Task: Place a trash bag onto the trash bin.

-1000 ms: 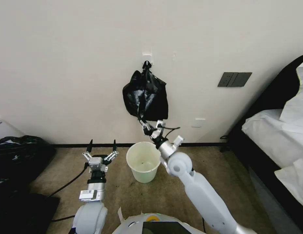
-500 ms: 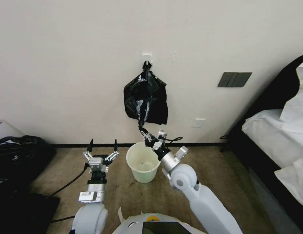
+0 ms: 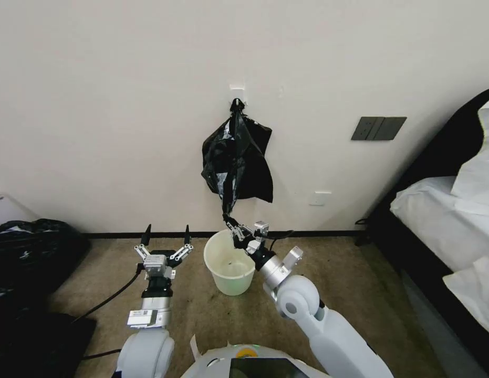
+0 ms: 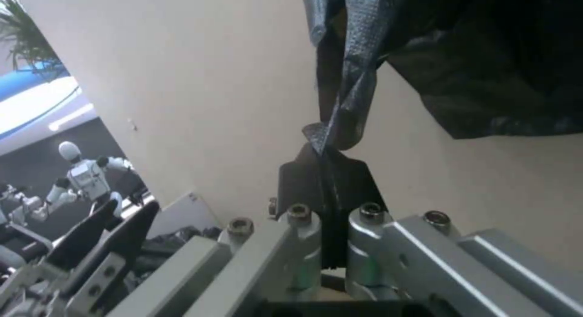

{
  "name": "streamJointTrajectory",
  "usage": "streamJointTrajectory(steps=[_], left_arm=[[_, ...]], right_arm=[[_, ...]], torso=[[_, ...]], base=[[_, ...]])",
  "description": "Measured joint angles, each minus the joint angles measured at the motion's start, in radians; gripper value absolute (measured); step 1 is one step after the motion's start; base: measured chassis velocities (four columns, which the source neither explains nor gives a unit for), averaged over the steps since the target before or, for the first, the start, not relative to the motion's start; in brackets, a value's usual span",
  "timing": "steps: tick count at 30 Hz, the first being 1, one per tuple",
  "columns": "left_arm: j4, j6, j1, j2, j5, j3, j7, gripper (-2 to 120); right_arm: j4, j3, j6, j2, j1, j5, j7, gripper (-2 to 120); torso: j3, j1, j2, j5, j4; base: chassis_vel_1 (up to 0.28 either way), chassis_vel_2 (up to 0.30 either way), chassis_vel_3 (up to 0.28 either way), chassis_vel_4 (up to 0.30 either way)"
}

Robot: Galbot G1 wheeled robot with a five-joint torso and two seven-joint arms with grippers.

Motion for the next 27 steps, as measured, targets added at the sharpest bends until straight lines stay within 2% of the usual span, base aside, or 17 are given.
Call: streamJointTrajectory(steps=[27], left_arm=[[0.011,-0.009,-0.002,-0.006,0.008,0.012,0.0,100]], right_arm=[[0.02,-0.025,0.029,-0.063,-0.075,-0.057,-0.017,0]], torso=[[0.0,0.0,0.0,0.0,0.0001]], base=[[0.0,0.0,0.0,0.0]])
